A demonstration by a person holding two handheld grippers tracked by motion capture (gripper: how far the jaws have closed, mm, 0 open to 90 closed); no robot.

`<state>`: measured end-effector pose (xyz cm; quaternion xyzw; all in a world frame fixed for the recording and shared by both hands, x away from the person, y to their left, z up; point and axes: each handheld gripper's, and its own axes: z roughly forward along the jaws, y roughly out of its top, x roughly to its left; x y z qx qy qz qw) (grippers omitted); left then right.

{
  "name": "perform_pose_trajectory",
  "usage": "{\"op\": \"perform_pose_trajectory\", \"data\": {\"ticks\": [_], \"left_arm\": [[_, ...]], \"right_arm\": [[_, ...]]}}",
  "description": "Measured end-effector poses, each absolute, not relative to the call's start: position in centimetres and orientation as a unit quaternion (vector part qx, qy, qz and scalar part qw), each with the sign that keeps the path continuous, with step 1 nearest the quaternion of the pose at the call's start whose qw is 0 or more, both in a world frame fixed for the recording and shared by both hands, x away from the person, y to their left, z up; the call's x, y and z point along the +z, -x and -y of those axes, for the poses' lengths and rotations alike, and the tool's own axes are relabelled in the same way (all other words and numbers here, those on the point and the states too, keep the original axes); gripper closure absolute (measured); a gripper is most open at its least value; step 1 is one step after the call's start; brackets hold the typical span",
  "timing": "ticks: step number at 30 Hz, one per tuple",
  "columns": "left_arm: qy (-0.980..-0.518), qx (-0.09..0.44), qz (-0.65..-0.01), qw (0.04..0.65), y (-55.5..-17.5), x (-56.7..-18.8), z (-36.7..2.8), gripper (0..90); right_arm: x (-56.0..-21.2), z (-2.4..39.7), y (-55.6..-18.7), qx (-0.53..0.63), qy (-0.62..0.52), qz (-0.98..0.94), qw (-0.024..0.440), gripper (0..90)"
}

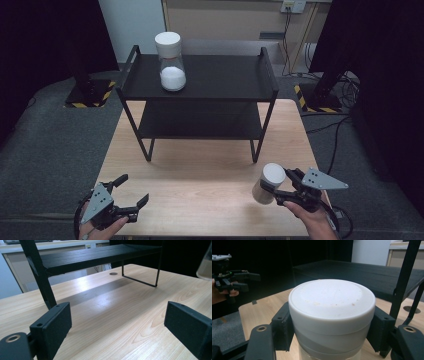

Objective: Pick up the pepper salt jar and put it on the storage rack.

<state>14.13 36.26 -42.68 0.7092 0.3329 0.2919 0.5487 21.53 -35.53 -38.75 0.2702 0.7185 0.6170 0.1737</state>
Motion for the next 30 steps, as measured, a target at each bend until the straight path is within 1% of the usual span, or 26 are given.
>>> {"op": "perform_pose_trajectory", "data": {"ticks": [11, 30], "left_arm": [[-0.712, 0.290, -0.330, 0.548, -14.1, -42.6, -36.3, 6.1], [-0.722, 0.289, -0.321, 0.540, -14.3, -42.4, -36.3, 6.1]], "right_arm": [[-35.5, 35.2, -23.0, 0.618, -0.256, -0.723, 0.174, 34.6], [-31.6, 34.2, -24.8, 0.619, -0.243, -0.727, 0.173, 34.6]]}}
